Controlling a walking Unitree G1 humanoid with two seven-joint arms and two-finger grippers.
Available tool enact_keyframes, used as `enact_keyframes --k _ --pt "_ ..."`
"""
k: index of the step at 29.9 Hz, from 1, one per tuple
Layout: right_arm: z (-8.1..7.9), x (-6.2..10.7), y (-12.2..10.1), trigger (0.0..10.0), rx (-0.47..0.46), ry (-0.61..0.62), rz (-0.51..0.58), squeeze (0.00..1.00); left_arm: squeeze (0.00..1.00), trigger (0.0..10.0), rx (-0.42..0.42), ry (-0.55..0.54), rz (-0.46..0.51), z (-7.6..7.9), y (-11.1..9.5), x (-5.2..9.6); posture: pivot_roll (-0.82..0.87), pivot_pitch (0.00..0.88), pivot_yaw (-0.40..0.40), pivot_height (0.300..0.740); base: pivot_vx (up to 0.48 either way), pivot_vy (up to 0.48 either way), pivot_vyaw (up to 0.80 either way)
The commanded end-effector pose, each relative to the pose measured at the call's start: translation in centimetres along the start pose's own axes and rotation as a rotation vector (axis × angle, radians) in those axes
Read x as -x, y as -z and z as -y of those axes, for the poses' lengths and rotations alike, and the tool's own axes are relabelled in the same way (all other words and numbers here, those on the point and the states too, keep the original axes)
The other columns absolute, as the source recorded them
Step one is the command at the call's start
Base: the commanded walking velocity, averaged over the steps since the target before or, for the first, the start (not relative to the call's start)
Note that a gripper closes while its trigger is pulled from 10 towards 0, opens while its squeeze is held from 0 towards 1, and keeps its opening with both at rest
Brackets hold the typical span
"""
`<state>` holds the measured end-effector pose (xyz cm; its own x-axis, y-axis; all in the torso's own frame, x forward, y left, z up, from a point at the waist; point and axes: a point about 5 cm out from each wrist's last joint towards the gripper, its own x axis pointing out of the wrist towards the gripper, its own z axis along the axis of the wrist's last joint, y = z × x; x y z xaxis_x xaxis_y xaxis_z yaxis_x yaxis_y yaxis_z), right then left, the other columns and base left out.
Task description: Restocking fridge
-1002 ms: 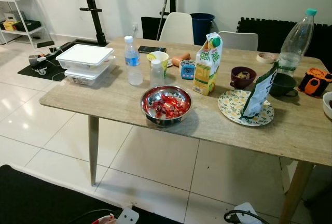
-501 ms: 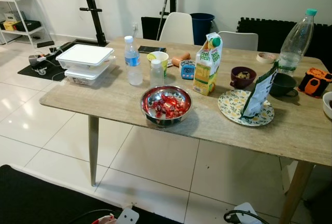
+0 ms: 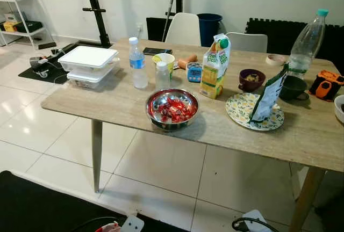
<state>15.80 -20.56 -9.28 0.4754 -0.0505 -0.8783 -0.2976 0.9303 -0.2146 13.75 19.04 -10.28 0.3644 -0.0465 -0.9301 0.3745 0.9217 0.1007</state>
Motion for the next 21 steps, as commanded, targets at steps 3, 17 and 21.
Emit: enact_keyframes --k 3,17,21 --pt "0.11 0.02 0.23 10.0 0.006 0.001 -0.015 0.00 0.00 10.0 -0.007 0.009 -0.014 0.42 0.37 -0.02 -0.07 0.000 -0.007 0.740 0.000 0.000 0.00" --pt "0.17 0.05 0.38 10.0 0.003 0.002 -0.018 0.00 0.00 10.0 -0.007 0.011 -0.013 0.51 0.34 -0.04 -0.07 0.000 -0.007 0.740 0.000 0.000 0.00" --pt "0.13 0.06 0.49 10.0 0.004 0.002 -0.020 0.00 0.00 10.0 -0.006 0.011 -0.013 0.52 0.37 -0.04 -0.07 0.000 -0.006 0.740 0.000 0.000 0.00"
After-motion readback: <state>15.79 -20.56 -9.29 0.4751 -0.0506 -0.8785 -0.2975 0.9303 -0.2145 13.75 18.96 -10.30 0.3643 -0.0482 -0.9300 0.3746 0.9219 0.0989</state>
